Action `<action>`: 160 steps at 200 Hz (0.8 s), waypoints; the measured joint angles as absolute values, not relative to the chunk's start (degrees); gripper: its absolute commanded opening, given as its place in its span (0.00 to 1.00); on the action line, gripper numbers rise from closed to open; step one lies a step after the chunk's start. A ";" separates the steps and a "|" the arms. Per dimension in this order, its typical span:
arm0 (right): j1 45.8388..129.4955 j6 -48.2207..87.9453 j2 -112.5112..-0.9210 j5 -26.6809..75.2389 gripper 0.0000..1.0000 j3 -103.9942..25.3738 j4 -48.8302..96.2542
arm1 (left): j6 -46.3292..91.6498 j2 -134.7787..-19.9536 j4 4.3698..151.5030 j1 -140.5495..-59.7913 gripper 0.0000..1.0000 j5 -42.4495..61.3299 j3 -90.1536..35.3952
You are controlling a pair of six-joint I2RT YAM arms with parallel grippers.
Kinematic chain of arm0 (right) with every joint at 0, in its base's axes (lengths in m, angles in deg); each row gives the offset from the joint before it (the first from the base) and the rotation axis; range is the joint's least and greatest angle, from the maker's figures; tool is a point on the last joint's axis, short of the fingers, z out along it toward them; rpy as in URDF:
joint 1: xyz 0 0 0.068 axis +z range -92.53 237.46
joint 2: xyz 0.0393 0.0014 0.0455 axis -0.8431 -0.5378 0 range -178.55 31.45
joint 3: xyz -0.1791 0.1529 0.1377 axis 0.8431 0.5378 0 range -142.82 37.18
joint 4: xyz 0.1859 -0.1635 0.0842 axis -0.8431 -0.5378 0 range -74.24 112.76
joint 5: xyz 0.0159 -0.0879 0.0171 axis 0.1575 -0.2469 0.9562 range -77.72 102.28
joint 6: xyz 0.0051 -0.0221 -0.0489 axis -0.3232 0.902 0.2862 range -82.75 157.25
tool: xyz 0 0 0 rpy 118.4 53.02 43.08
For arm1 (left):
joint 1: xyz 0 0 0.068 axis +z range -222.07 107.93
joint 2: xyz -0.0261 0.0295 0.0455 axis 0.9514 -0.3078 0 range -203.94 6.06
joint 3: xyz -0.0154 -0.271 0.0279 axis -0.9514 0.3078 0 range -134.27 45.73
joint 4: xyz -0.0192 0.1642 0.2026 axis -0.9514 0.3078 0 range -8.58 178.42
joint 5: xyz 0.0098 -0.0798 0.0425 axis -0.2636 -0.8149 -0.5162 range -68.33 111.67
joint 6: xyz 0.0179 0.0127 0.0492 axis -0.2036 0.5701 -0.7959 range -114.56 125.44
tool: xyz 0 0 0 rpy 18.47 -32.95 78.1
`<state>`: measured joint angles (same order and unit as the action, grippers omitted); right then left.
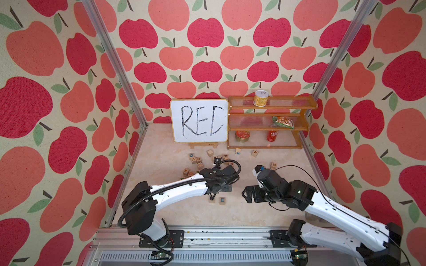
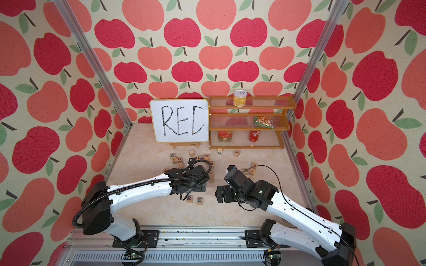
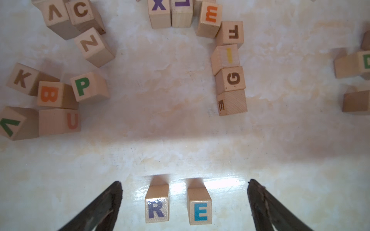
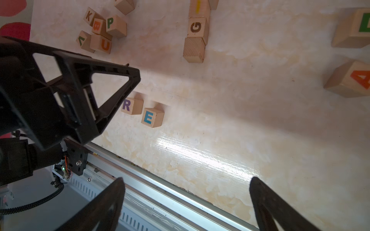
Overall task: Assemble the uppercase word "red" with letter blocks
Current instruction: Pick up the letter block from the center of the board.
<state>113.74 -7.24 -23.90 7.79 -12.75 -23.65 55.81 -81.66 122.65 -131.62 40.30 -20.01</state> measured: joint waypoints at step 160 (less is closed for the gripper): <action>92.97 -0.49 -36.36 12.99 0.99 -18.68 -24.85 | 40.33 -70.32 117.73 -115.80 0.99 24.50 -15.49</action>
<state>92.97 -0.49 -36.36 12.99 -18.68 -24.85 40.33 -70.32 117.73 -115.80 24.50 -15.49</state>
